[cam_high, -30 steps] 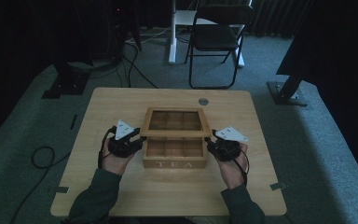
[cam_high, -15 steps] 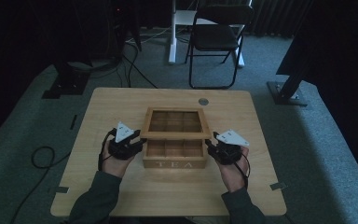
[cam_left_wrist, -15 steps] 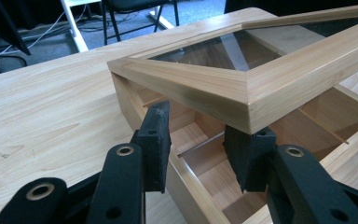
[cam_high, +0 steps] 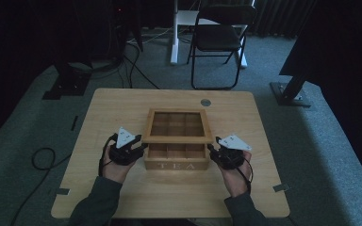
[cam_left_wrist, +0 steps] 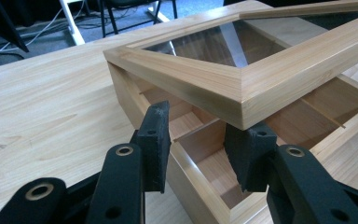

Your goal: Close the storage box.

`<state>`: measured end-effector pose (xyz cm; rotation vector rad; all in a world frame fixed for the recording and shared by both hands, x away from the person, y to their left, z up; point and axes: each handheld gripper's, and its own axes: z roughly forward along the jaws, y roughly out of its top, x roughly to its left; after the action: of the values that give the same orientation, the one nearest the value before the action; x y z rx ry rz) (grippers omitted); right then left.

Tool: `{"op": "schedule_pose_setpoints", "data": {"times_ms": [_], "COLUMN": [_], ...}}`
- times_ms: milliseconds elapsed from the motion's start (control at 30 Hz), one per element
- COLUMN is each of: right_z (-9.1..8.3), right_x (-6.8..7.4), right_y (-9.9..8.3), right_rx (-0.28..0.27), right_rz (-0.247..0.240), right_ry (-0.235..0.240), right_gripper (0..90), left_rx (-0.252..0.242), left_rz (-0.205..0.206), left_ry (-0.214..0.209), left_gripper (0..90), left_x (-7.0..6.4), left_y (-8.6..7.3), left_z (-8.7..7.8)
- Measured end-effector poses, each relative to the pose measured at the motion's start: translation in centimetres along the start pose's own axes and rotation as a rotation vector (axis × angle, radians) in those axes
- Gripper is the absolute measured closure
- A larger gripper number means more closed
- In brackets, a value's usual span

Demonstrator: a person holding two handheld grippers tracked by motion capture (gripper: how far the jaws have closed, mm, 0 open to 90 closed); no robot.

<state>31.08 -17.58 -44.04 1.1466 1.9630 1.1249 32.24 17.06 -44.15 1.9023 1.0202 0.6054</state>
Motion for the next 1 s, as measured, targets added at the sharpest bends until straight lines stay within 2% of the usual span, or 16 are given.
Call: {"op": "schedule_pose_setpoints", "data": {"times_ms": [433, 567, 1000], "right_z": [0.0, 0.0, 0.3], "right_x": [0.3, 0.3, 0.6], "right_y": [-1.3, -1.9, -3.1], "right_rx": [0.026, 0.038, 0.055], "right_rz": [0.016, 0.019, 0.009], "right_ry": [-0.002, 0.012, 0.014], "right_gripper": [55.8, 54.4, 54.3], "left_rx": [0.029, 0.040, 0.060], "left_rz": [0.002, 0.008, 0.002], "left_ry": [-0.004, -0.006, -0.010], "left_gripper": [59.2, 58.6, 58.4], "left_x": [-0.4, -0.8, -1.2], "left_y": [-1.2, -1.8, -2.8], "left_z": [0.3, 0.5, 1.0]}}
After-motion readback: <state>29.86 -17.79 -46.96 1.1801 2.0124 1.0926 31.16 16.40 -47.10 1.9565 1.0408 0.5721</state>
